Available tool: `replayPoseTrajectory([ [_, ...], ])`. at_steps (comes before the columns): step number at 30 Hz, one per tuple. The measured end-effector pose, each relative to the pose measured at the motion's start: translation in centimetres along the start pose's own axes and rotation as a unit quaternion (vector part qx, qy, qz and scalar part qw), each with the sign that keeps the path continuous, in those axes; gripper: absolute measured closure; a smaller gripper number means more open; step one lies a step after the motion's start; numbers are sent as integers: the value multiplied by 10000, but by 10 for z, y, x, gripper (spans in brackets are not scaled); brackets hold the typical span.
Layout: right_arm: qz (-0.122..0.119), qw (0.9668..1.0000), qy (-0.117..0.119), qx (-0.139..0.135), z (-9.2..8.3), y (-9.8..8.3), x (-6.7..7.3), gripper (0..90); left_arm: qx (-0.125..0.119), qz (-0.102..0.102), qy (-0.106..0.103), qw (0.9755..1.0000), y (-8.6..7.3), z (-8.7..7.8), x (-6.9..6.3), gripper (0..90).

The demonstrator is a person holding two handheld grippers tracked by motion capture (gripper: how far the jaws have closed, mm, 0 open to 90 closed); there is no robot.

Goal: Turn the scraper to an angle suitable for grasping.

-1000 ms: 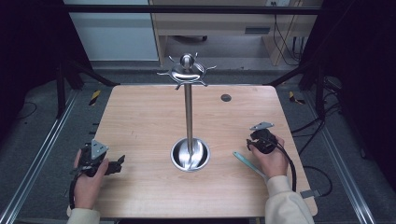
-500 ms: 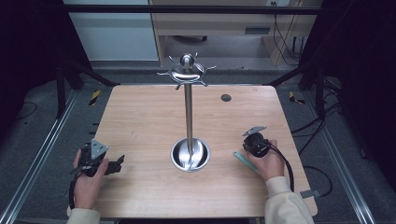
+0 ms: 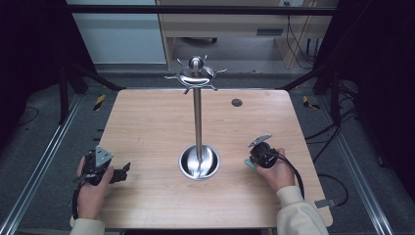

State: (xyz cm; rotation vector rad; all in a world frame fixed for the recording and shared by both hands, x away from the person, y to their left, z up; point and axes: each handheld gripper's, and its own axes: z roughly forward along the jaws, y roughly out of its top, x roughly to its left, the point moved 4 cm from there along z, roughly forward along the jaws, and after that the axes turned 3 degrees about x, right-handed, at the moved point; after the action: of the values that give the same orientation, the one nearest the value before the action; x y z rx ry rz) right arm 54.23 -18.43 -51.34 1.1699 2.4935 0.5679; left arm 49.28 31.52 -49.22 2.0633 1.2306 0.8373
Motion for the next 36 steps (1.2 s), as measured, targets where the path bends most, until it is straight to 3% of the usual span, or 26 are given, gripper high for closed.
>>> replayPoseTrajectory([
  [5,-80,9999,106,17,-1,0,5,900,12,7,-2,10000,0,0,0,48],
  [17,-471,9974,518,182,-10,-3,35,900,20,-2,-6,10000,-1,-1,0,48],
  [21,-478,9973,556,77,-16,-1,43,900,23,-3,2,10000,-1,-1,0,48],
  [26,-448,9973,589,22,-24,1,47,900,11,-35,36,10000,-2,-2,1,48],
  [31,-582,9968,540,82,-32,3,46,900,25,-12,32,10000,-2,-1,1,48],
  [36,-751,9952,550,298,-39,3,44,895,29,-4,26,10000,-2,-1,0,48],
])
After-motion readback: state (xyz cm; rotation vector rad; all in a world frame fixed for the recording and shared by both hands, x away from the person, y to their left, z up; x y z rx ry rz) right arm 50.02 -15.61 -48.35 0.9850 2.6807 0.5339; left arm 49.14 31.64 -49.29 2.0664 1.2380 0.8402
